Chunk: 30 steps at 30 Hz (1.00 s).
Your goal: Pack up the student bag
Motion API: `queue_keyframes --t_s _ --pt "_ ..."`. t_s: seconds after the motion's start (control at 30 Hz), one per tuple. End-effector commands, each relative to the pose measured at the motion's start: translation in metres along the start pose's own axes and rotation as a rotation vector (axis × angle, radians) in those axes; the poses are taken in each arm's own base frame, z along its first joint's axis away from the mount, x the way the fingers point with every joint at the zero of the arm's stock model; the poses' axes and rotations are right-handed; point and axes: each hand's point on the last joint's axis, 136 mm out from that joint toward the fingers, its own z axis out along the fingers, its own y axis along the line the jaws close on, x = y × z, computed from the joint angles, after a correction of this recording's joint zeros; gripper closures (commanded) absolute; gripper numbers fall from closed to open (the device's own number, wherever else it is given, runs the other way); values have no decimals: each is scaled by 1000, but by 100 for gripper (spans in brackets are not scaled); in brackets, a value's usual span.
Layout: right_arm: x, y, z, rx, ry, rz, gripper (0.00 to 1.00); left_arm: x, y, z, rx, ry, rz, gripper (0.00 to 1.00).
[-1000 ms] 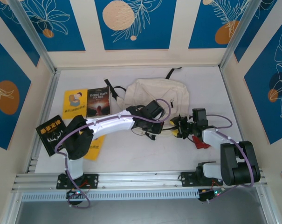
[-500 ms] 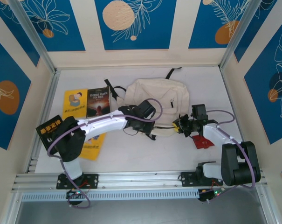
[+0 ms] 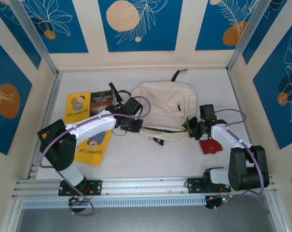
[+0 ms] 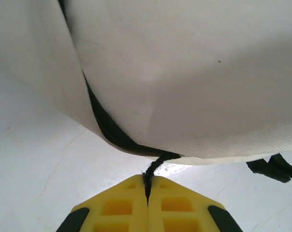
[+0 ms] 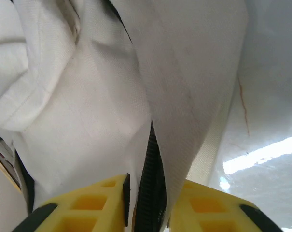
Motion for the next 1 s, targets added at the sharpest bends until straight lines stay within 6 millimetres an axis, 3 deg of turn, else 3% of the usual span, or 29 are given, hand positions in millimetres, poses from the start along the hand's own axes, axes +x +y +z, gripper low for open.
queue_keyframes --t_s 0.0,0.1,0.2,0.47,0.7,0.83,0.97 --pt "3 10 -6 -12 36 -50 53 -7 -24 -5 73 2 70 100" --pt "5 8 -13 39 21 -87 37 -12 -47 -5 110 1 108 100" --pt "2 5 -24 95 -13 -131 33 -15 -70 -7 152 -2 146 100" --pt "2 1 -53 187 -67 -185 26 -18 -124 0 242 0 210 100" --pt "14 6 -57 157 -23 -106 25 -22 -165 11 334 7 216 100" --pt "20 -4 -67 213 -30 10 24 -22 -176 23 340 15 216 100" --pt "25 -6 -68 170 -37 79 14 -17 -186 29 363 31 221 100"
